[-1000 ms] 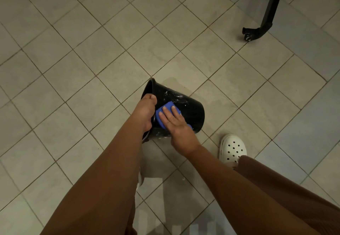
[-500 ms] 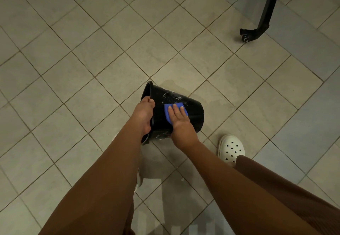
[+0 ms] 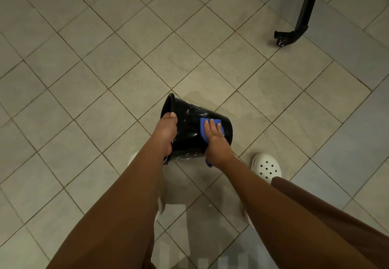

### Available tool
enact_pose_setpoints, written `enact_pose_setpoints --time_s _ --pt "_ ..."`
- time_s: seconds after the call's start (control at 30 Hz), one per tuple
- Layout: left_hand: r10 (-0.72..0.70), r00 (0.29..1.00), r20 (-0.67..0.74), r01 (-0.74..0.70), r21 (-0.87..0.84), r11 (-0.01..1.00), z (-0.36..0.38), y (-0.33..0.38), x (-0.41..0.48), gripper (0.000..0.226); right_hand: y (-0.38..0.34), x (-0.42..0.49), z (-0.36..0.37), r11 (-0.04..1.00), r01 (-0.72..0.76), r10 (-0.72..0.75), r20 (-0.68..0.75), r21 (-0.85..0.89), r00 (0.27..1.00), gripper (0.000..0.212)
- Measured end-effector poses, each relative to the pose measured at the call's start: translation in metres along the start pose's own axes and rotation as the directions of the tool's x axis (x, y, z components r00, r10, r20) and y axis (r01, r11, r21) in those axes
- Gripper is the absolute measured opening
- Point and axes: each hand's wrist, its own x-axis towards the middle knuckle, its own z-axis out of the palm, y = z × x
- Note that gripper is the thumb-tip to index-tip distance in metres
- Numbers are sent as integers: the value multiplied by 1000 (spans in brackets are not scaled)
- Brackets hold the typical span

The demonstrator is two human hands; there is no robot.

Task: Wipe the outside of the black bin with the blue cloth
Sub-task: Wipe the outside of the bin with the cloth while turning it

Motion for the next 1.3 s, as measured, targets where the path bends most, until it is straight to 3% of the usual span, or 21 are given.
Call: enact_pose_setpoints --time_s 0.1,0.2,0.3,0.57,0.77,1.0,1.17,1.3 --pt "-34 999 7 34 9 999 2 1 1 48 -7 -5 4 999 -50 50 -19 0 999 84" --pt "-48 999 15 47 27 999 3 1 2 57 -14 -15 12 997 37 -40 -33 -66 999 81" --pt "-37 999 4 37 -1 999 1 0 3 52 -9 -11 12 987 110 -113 -16 -114 993 82" --pt "-20 998 -58 19 -12 1000 2 -4 5 49 -6 -7 12 992 -109 109 -13 -56 994 84" --pt "-9 998 -58 8 -12 1000 3 -7 5 49 -14 -15 21 984 -33 25 -48 -177 999 78" --pt "-20 998 -59 18 -40 999 3 -6 3 47 1 -7 11 979 -167 170 22 -115 985 92" --pt "-23 998 -66 20 -45 999 4 -5 4 48 -13 -16 21 982 -79 77 -19 -174 997 77" --pt "-44 996 -77 39 -63 997 3 -5 3 46 -5 -10 17 987 -89 85 -32 -136 996 83"
